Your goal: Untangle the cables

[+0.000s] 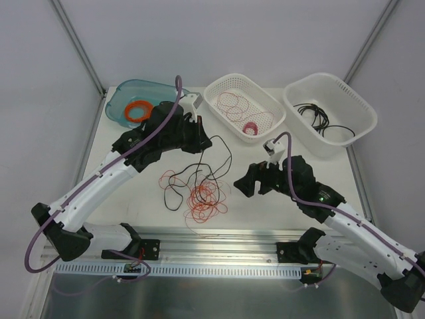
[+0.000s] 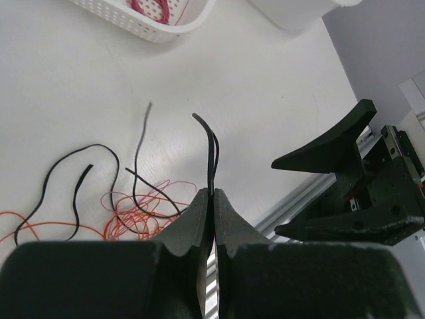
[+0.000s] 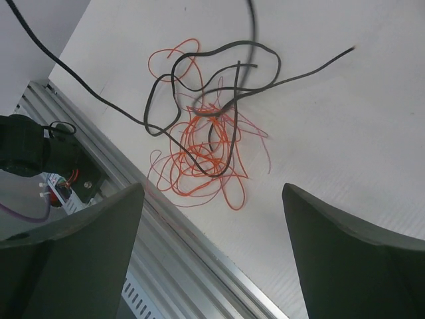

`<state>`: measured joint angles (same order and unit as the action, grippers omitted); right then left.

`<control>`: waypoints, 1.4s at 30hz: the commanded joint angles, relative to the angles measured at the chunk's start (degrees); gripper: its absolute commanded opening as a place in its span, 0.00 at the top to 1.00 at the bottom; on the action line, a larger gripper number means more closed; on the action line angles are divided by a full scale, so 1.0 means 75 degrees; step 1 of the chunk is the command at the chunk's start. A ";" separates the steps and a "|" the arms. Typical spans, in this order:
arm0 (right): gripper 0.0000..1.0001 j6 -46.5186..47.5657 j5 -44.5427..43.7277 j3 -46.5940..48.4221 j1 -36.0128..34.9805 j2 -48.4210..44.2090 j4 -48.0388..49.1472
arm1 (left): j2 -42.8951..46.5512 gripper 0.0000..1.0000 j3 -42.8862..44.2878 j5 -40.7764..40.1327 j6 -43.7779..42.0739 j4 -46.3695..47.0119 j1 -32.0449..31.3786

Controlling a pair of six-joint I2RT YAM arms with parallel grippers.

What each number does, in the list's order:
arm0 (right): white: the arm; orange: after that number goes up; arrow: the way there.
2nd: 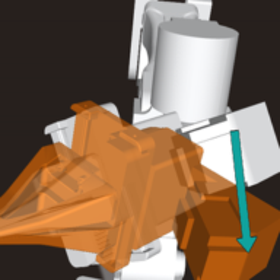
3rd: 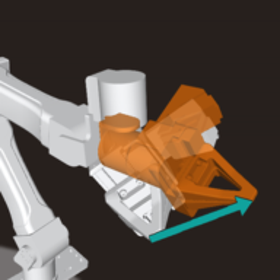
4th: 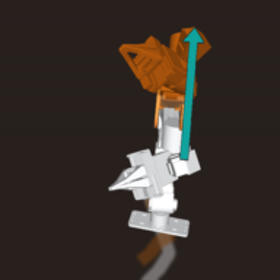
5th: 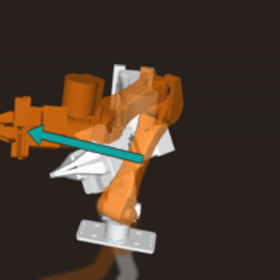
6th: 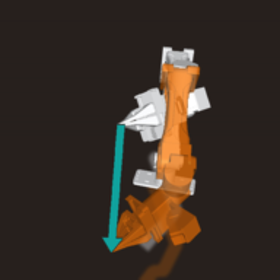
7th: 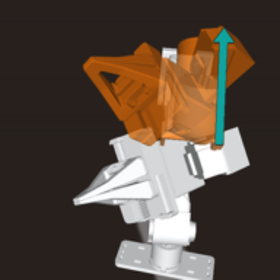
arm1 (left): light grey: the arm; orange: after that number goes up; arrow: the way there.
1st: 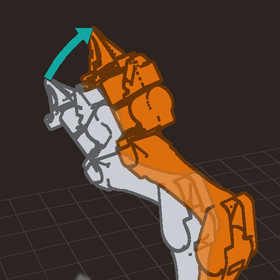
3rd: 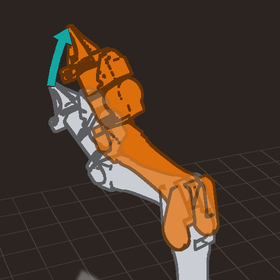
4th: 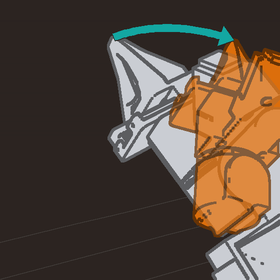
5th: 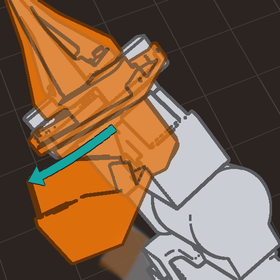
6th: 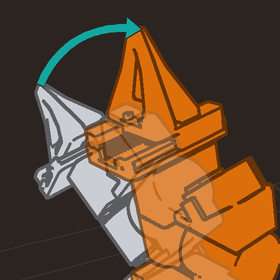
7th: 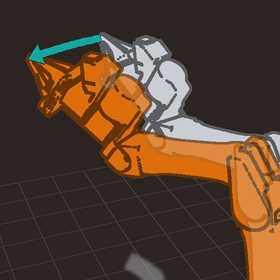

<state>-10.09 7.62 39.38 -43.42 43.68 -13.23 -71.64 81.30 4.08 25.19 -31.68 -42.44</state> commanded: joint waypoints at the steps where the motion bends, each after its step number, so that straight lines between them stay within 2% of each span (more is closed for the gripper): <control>1: 0.11 0.0441 0.0028 0.0504 -0.0374 0.0525 0.0861 | -0.0163 1.00 -0.0117 0.0429 0.0555 0.0333 -0.0178; 9: 0.10 0.0489 -0.0875 0.0562 -0.0586 0.1488 0.2057 | 0.0000 1.00 -0.0163 0.0464 0.0474 0.0392 -0.0342; 14: 0.12 0.0653 -0.0220 0.0831 -0.0948 0.1781 0.2572 | 0.0071 1.00 -0.0304 0.0067 0.0578 0.0416 -0.0354; 19: 0.14 0.0724 0.0226 0.1007 -0.1745 0.2226 0.3099 | 0.0048 1.00 -0.0269 -0.0273 0.0930 0.0416 -0.0342; 26: 0.19 0.0888 0.0098 0.1371 -0.2402 0.3432 0.3791 | 0.0188 1.00 -0.0211 -0.0497 0.1492 0.0416 -0.0342; 32: 0.38 0.0841 0.0086 0.1640 -0.2566 0.4334 0.4424 | 0.0598 1.00 -0.0433 -0.0894 0.2020 0.0427 -0.0342; 33: 0.53 0.0829 0.0074 0.1664 -0.2578 0.4394 0.4448 | 0.0680 0.99 -0.0480 -0.0965 0.2055 0.0427 -0.0342; 34: 0.60 0.0818 0.0005 0.1641 -0.2578 0.4441 0.4483 | 0.0704 0.99 -0.0527 -0.1116 0.2055 0.0439 -0.0342; 35: 0.73 0.0806 -0.0031 0.1606 -0.2578 0.4372 0.4483 | 0.0750 0.96 -0.0608 -0.1187 0.2009 0.0416 -0.0342; 37: 0.88 0.0853 -0.0195 0.1559 -0.2566 0.4208 0.4262 | 0.0832 0.90 -0.0702 -0.1339 0.1927 0.0427 -0.0342; 38: 0.99 0.0911 -0.0277 0.1570 -0.2566 0.3975 0.4121 | 0.0879 0.87 -0.0819 -0.1364 0.1845 0.0416 -0.0342; 39: 0.99 0.1051 -0.0382 0.1593 -0.2578 0.3845 0.3795 | 0.0938 0.80 -0.0878 -0.1399 0.1821 0.0416 -0.0342; 41: 0.99 0.1192 -0.0663 0.1652 -0.2566 0.3564 0.3477 | 0.0997 0.74 -0.1030 -0.1539 0.1763 0.0427 -0.0342; 42: 0.99 0.1309 -0.0768 0.1722 -0.2555 0.3331 0.3035 | 0.1078 0.66 -0.1054 -0.1598 0.1739 0.0427 -0.0330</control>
<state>-2.92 4.86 49.32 -62.39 74.06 13.08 -65.39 74.56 -5.08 38.28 -30.30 -44.66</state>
